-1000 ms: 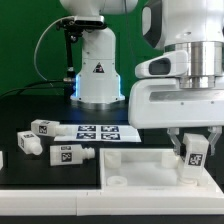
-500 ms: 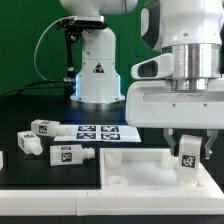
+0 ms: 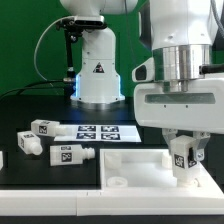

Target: Assemble one leg

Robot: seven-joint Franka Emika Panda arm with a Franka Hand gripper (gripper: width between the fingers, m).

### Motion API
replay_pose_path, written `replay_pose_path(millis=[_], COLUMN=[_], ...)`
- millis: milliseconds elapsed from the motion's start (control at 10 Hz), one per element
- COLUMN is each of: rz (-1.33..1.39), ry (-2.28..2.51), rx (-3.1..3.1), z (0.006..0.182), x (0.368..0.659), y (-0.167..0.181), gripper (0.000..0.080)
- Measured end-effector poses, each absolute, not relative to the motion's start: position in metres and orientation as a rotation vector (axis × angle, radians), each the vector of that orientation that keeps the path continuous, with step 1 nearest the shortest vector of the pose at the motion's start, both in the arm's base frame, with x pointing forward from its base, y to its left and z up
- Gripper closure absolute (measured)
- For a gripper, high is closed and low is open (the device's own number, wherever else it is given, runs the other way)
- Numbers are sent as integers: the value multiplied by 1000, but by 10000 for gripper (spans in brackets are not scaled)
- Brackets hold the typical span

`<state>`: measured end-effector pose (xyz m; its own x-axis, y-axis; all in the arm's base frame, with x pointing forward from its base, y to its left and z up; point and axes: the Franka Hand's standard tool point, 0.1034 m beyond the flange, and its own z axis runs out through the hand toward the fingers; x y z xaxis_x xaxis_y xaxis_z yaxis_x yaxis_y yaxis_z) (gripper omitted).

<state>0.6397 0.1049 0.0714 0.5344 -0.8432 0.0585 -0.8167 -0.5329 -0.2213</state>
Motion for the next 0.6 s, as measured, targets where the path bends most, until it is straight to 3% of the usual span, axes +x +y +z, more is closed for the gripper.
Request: replay_pose_path(millis=[200,300,400,600], rz=[-257,-284,-294,-302], ry=[1083,809,638,507], rx=[-2786,-2898,-2955,-2992], z=[76,78,78,77], x=[642,642,641,641], y=[105,105,107,105], gripper=[286,286,175,158])
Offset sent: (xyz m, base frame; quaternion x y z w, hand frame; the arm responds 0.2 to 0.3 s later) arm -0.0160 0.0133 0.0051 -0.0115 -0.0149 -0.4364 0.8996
